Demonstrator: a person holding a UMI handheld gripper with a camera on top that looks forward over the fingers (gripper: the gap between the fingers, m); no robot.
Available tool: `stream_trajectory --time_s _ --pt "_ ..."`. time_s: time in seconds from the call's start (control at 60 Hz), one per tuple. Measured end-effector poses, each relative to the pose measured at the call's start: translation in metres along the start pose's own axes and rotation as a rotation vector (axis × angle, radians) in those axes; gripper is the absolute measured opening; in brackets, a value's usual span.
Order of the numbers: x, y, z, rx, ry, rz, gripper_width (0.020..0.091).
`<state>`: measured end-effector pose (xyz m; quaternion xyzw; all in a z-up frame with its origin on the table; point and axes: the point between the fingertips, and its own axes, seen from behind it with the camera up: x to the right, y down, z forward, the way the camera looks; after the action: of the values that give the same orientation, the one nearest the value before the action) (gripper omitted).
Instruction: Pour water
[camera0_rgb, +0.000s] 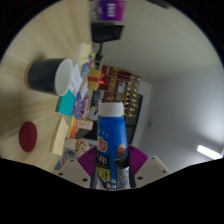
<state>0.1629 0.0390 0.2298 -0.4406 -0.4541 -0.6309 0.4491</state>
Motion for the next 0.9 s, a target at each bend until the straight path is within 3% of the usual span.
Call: stream_trajectory --time_s 0.267,0.583,0.683,0.8,0.817,0.9 --pt "0.0 -0.066 0.011 0.137 0.041 -0.593 0.0443" --pt "0.004 -0.063 0.024 0.123 0.022 -0.649 0.044" --pt "0.022 -0.052 0.031 0.09 0.031 -0.358 0.044" --pt "0.038 -0.03 0.032 0.031 -0.004 0.399 0.0438" --pt "0.04 -0.022 0.004 0.029 0.026 0.529 0.0442" --pt "0.018 -0.015 0.023 0.014 -0.087 1.055 0.044"
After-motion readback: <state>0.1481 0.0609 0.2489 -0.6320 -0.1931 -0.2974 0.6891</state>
